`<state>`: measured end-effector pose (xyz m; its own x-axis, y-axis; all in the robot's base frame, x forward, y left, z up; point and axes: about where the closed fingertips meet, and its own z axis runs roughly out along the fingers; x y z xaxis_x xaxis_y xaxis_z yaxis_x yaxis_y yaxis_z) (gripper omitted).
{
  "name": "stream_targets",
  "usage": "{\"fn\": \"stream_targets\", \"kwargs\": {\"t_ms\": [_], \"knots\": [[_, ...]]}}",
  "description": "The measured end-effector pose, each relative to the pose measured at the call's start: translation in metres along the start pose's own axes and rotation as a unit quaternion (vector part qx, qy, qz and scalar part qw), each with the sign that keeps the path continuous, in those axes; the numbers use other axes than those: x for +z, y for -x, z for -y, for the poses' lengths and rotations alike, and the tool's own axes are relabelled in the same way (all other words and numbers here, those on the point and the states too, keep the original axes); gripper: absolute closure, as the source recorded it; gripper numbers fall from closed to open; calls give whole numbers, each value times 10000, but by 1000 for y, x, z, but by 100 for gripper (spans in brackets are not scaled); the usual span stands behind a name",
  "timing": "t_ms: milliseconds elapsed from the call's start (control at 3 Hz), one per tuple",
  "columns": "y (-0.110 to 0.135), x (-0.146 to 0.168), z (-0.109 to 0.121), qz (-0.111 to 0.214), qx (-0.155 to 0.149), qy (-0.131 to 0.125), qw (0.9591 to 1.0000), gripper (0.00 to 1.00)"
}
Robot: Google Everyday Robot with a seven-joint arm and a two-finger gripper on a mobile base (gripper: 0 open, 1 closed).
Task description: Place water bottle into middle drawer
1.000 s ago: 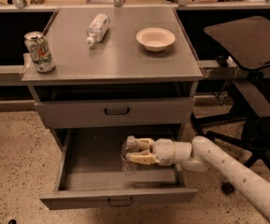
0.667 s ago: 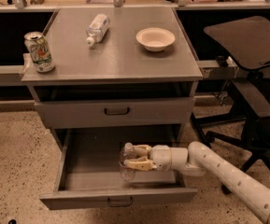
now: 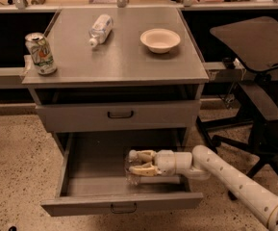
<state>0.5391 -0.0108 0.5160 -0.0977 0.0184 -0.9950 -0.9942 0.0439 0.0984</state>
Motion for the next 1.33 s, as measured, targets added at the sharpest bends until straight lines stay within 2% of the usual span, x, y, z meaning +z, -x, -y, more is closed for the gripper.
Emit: {"fn": "stream_targets", "kwargs": {"t_ms": [333,667,1333], "knots": [[-21,-7,8,-112,-23,70,9999,96],[-29,-11,11,-152,-60,93,9998,73],[-29,-11,11,-152,-60,94,9998,27]]}}
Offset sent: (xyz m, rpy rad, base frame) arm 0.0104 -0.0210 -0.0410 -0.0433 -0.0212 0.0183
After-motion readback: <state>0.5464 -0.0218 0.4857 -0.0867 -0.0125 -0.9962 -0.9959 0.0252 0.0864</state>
